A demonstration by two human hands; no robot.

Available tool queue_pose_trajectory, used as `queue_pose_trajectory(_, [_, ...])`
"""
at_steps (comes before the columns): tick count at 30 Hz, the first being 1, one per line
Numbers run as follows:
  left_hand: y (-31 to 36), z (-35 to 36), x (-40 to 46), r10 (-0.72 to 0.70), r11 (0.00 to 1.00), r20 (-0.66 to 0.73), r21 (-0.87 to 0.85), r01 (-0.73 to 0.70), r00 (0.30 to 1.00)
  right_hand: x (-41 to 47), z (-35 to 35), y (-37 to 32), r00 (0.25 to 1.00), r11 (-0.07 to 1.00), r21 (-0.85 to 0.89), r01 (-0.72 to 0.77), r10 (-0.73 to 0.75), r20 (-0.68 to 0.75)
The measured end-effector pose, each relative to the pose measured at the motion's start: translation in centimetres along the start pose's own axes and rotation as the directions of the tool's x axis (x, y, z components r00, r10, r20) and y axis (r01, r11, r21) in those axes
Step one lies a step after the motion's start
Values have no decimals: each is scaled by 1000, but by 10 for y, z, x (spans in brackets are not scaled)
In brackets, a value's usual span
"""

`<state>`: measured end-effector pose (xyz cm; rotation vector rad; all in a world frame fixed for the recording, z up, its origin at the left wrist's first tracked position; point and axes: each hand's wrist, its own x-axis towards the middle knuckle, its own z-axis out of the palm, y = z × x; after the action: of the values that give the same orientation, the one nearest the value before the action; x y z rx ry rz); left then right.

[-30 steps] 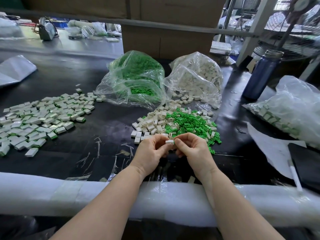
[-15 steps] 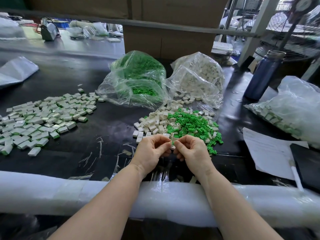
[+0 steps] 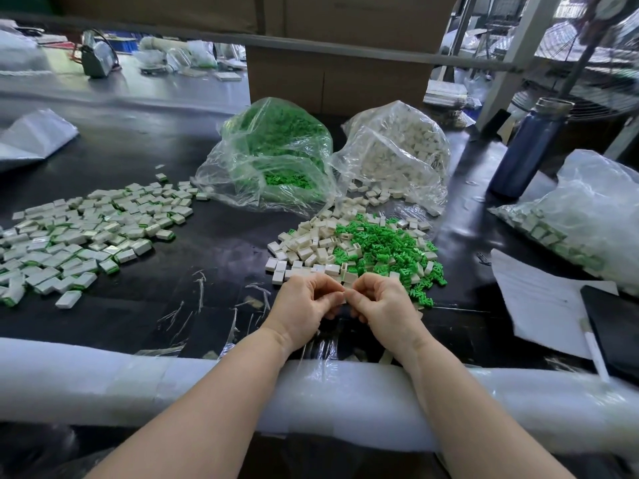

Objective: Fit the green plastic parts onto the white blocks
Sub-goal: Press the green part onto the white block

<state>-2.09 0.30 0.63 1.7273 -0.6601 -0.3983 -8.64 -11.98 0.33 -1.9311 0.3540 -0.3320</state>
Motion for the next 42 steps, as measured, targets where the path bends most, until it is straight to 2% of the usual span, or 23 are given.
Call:
queue_pose_trajectory(5, [1,3,0,19,999,-64,-30,-21,998,0,2,-4,997,988,156,-4,17,-80])
queue_pose_trajectory(11, [3,4,0,34,999,-52,16,-33,998,-3,-2,-7,995,962,272,32,-5,-99])
queue_pose_trajectory(20, [0,1,0,20,996,-79,93,-12,997,-5,-1,-7,997,956,281,80,-74,-31])
queue_pose_trajectory(25, [3,1,-1,12,999,-71,-34,-14,997,-3,-1,-5,998,967,251,49,-35,-60])
queue_pose_trajectory(30, [5,4,0,45,997,-31,-56,-46,999,-3,1,-5,998,976,216,24,-37,55])
queue_pose_trajectory(37, [7,6,-2,87,993,7,76,-87,996,-2,-2,-5,995,945,328,2,-34,91])
queue_pose_trajectory(39, [8,5,-2,87,995,9,57,-87,996,-2,-2,-5,995,937,350,-5,-31,97])
queue_pose_trajectory(42, [10,5,-3,59,997,-11,-53,-59,998,-3,-2,-5,995,958,286,-7,-20,93])
